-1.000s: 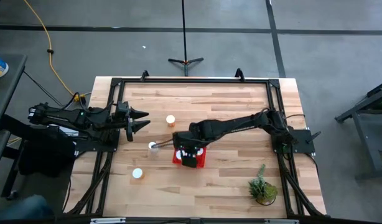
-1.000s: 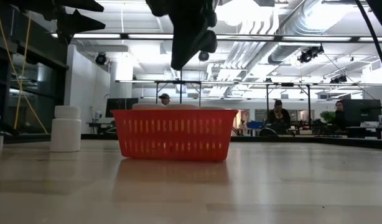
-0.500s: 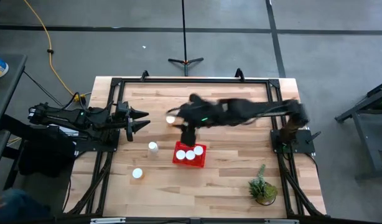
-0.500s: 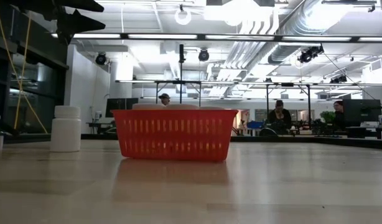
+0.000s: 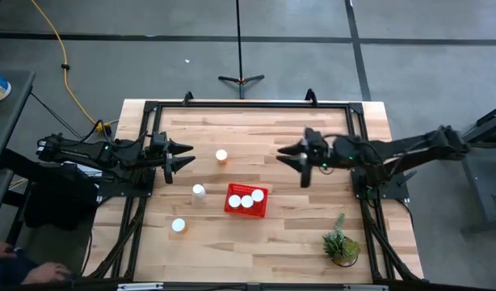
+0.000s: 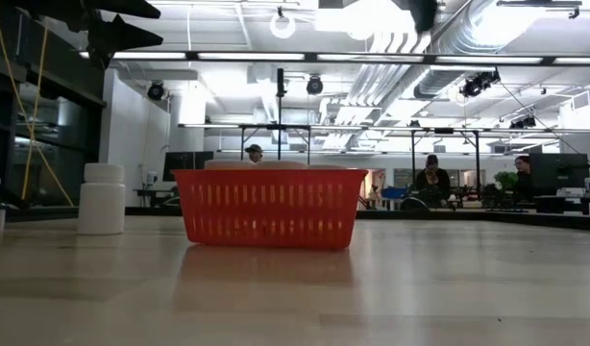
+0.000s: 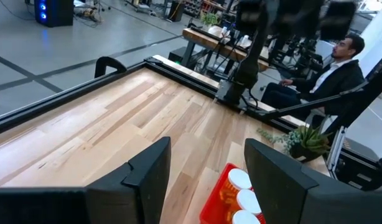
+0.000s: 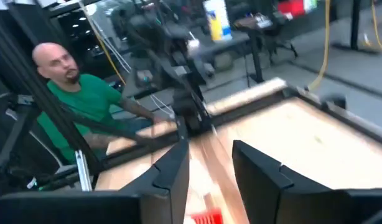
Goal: Pick and place pill bottles into a basket
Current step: Put the top orange pill bottle into the red bin
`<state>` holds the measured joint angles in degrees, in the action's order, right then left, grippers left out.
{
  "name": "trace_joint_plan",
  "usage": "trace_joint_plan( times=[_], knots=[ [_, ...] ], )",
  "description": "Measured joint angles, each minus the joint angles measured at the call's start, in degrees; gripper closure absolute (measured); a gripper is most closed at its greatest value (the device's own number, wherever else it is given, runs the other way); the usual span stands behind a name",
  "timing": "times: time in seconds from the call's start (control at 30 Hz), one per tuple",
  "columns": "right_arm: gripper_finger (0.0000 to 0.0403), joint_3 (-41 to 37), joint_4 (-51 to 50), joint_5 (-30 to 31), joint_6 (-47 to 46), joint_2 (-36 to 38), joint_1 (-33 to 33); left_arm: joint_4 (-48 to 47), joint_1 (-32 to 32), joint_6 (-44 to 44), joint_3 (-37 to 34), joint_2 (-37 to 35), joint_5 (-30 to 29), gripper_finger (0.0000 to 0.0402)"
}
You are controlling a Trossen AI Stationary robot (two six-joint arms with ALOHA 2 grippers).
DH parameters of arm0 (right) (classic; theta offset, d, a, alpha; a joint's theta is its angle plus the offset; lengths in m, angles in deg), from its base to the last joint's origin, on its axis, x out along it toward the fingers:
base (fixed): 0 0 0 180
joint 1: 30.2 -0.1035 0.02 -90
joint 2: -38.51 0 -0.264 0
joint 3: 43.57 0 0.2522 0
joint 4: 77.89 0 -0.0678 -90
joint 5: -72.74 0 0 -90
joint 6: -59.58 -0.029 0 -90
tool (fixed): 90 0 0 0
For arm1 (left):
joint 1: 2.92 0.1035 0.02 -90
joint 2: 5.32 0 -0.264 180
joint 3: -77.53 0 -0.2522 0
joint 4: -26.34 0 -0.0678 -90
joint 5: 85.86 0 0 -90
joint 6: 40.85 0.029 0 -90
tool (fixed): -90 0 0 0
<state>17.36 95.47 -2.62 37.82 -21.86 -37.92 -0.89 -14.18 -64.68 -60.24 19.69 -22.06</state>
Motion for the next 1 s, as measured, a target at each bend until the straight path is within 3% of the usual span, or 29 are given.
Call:
trace_joint_plan(
  times=[0.1, 0.3, 0.47, 0.6, 0.8, 0.9, 1.0],
  knots=[
    [0.0292, -9.60, 1.89, 2.19, -3.55, 6.62, -0.09, 0.02, 0.02, 0.14, 0.00, 0.34, -0.03, 0.0163],
    [0.0272, -23.47, 12.32, 12.21, -5.11, 14.33, -0.02, 0.57, 0.04, 4.25, 0.00, 6.13, 0.02, 0.0163],
    [0.0222, -25.56, 12.14, 16.51, -4.83, 15.21, -0.02, 5.33, 0.05, 5.60, 0.03, 13.61, 2.12, 0.0157],
    [0.0183, -25.52, 12.08, 18.04, -3.25, 14.95, 0.59, 4.88, 3.30, 3.90, 2.72, 20.08, 4.02, 0.0114],
    [0.0163, -25.47, 12.03, 18.49, -1.18, 14.93, 2.65, -3.93, 14.81, -1.42, 12.30, 31.91, 18.65, 0.0031],
    [0.0163, -25.47, 12.01, 18.01, -1.20, 14.93, 3.53, -9.48, 19.61, 1.41, 18.80, 38.96, 25.86, 0.0016],
    [0.0164, -25.47, 11.99, 17.10, -1.17, 14.93, 4.01, -17.43, 22.89, 6.07, 25.03, 44.99, 28.15, 0.0017]
  ],
)
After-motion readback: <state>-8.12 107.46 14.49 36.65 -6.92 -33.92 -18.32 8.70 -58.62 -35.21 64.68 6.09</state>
